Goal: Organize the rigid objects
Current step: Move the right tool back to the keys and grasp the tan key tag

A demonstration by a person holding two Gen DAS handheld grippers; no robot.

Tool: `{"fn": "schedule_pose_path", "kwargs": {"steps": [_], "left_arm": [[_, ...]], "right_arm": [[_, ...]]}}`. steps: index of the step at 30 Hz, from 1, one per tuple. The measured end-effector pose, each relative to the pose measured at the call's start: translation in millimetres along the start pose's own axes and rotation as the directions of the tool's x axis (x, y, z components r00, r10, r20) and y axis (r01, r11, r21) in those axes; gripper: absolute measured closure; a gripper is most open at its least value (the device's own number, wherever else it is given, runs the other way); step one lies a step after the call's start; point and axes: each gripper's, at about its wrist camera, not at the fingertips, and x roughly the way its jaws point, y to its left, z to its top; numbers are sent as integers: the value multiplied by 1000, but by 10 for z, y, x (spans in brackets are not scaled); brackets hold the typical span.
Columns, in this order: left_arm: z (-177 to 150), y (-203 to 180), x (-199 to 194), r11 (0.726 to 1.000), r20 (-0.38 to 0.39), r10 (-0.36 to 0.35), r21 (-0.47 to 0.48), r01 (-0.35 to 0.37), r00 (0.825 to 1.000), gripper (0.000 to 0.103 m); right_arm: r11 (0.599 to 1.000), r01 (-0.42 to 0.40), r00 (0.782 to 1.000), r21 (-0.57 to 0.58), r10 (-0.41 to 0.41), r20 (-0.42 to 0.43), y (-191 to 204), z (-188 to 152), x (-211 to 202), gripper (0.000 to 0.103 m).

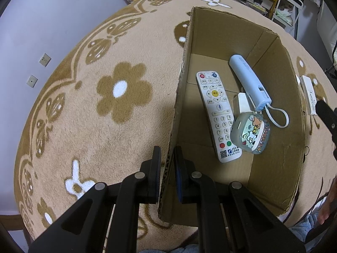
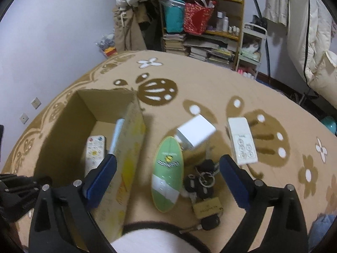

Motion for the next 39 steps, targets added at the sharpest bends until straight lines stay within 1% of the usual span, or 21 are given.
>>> {"fn": "schedule_pose_path", "kwargs": {"steps": [4, 10, 14, 20, 26, 27, 28, 30, 32, 34, 39], "left_arm": [[0, 23, -4, 1000, -1, -11, -10, 11, 1000, 91], [5, 28, 4, 1000, -2, -8, -8, 8, 1000, 91], [6, 25, 3, 1000, -2, -6, -6, 6, 1000, 91], [2, 24, -2, 1000, 0, -4, -3, 4, 1000, 91], [4, 32, -4, 1000, -1, -7, -6, 7, 1000, 91], [4, 32, -4, 1000, -1, -7, -7, 7, 1000, 91], [4, 32, -3, 1000, -2, -8, -7, 8, 1000, 91], [4, 30, -4, 1000, -1, -7, -6, 7, 1000, 91], [4, 30, -4, 1000, -2, -6, -5, 6, 1000, 91], [2, 30, -7, 1000, -2, -5, -5, 5, 1000, 91], [2, 29, -9, 1000, -2, -5, -4, 5, 1000, 91]], "right_arm": [[999, 18, 999, 46, -16, -34, -173, -95, 43, 1], [995, 47, 996, 93, -40, -76, -397, -243, 105, 1], [987, 39, 992, 157, -19, -127, -542, -348, 213, 1], [974, 69, 976, 218, -20, -216, -702, -534, 400, 1], [968, 92, 959, 234, -23, -281, -761, -660, 566, 1], [967, 94, 958, 236, -23, -286, -771, -677, 590, 4], [966, 97, 955, 241, -22, -294, -783, -700, 620, 16], [964, 95, 952, 247, -16, -304, -802, -732, 657, 31], [963, 95, 955, 251, -16, -297, -815, -735, 648, 35], [960, 80, 960, 268, -2, -281, -837, -730, 626, 57], [947, 34, 957, 319, 61, -284, -886, -719, 611, 80]]}}
